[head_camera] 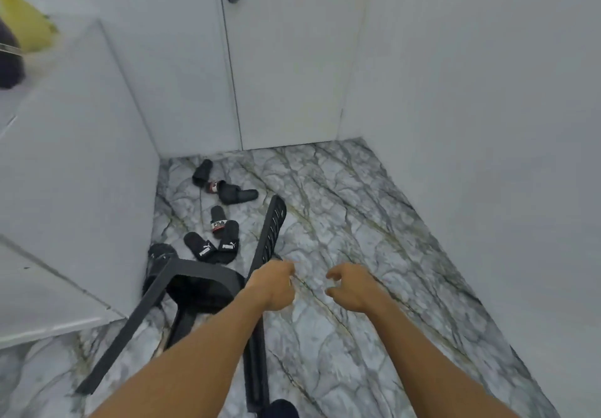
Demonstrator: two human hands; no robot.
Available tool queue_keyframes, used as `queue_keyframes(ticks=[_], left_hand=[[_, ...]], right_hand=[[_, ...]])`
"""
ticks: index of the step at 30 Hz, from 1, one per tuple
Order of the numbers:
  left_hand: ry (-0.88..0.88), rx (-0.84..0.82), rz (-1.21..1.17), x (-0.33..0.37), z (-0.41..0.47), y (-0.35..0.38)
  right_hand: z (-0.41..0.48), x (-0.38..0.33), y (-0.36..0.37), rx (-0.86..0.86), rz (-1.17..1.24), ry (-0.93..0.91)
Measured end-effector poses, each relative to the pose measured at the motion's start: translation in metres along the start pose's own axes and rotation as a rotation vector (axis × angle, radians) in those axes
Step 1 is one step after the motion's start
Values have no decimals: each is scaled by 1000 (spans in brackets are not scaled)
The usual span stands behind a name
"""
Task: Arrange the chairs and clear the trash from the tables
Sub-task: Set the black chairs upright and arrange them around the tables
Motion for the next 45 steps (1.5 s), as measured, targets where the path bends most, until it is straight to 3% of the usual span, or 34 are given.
queue_keyframes(ticks=[5,10,18,24,29,34,40,45], left_hand=[[-206,74,-88,-75,46,-33],[-343,140,-220,-146,123,-51],[-506,107,-361,-246,242,-35],[-621,111,-553,-319,326,25],[-696,171,-640,-367,416,80],[-698,278,-701,-394,487,105],[-742,211,-771,-408,506,127],[-847,314,-786,-405,473,110]], right_hand=[[98,-66,0,-124,-104,-169],[213,-106,13,-234,-210,-216],[384,-137,60,-434,-294,-247],[515,-146,134,-527,-413,-374],[620,-160,190,-453,-729,-680],[686,-143,237,-477,-1023,-811],[727,-142,248,-426,-1059,-942],[725,-165,212,-389,-1062,-972]])
Point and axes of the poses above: each hand's wrist, its own z-axis towards the middle knuckle, its own y-axis out of the palm, x = y × z, the point moved 10 cm from there along z, towards the middle knuckle, and after that the axes turned 7 degrees about y, right-handed, at the moved point
